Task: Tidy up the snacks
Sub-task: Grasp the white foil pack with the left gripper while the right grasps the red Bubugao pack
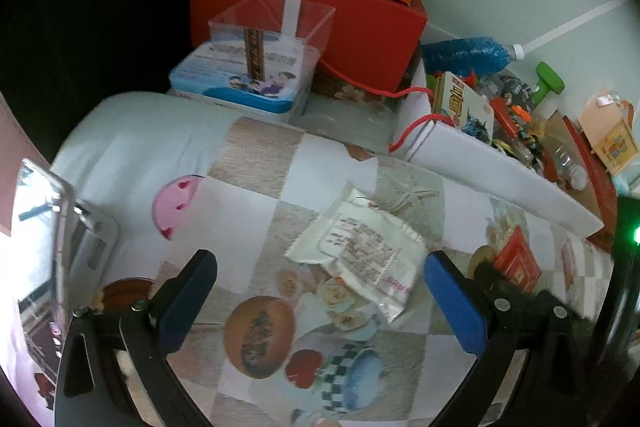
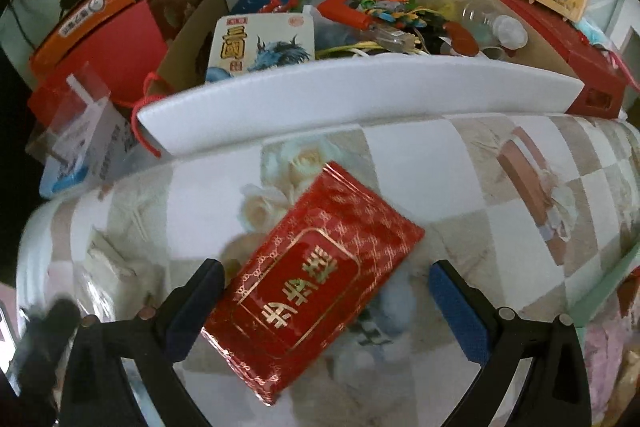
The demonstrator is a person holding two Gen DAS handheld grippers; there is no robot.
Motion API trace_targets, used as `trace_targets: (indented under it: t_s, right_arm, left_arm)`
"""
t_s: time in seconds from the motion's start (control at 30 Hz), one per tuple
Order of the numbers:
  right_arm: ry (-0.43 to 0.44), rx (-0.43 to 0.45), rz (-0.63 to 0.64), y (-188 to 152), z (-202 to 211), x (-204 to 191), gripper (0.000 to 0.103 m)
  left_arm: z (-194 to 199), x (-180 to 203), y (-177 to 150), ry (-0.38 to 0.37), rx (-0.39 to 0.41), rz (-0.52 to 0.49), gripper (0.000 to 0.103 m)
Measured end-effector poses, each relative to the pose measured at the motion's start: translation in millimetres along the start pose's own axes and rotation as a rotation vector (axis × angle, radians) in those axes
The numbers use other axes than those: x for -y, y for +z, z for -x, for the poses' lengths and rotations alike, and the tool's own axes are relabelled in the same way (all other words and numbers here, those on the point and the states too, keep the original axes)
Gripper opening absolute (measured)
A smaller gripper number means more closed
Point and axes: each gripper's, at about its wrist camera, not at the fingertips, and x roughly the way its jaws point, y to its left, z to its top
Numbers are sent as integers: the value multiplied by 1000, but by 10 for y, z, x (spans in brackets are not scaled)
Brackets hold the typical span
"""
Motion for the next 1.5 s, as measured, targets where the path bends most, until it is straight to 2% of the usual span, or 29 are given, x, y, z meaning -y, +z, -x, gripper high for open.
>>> trace_targets:
  t_s: [0.17,0.37,0.47,0.53,0.67,0.87,0.97,1.13,1.37,1.5]
  right_arm:
    - [-7,-2,54,-68,24,61,103]
    - [-2,1,85,-150,17,131,103]
    - [1,8,101,-156,7,137,103]
    - [4,14,119,-157,2,129,103]
    - [16,24,144,-177,13,131,103]
    - [29,43,172,-265,62,134,102]
    - [40,62,201,-324,115,102,94]
    - [61,76,238,-388,202,40,76]
    - [79,80,274,-495,269,28,69]
    - [90,79,288,-558,308,46,59]
  left_arm:
    - [-149,70,41,-34,-76,51,103]
    - [-336,286,50,-54,-119,39,103]
    - [-421,417,63,-16,-116,12,101]
    - [-453,475,102,6,-110,-2,93]
    - [-442,549,114,66,-89,-45,62]
    - [-366,578,-61,96,-73,-97,59]
    - [-321,553,-131,94,-75,-104,59]
    - [-220,541,-289,90,-77,-99,59]
    - [-141,558,-434,90,-86,-87,59]
    - [-83,561,-491,86,-97,-76,58]
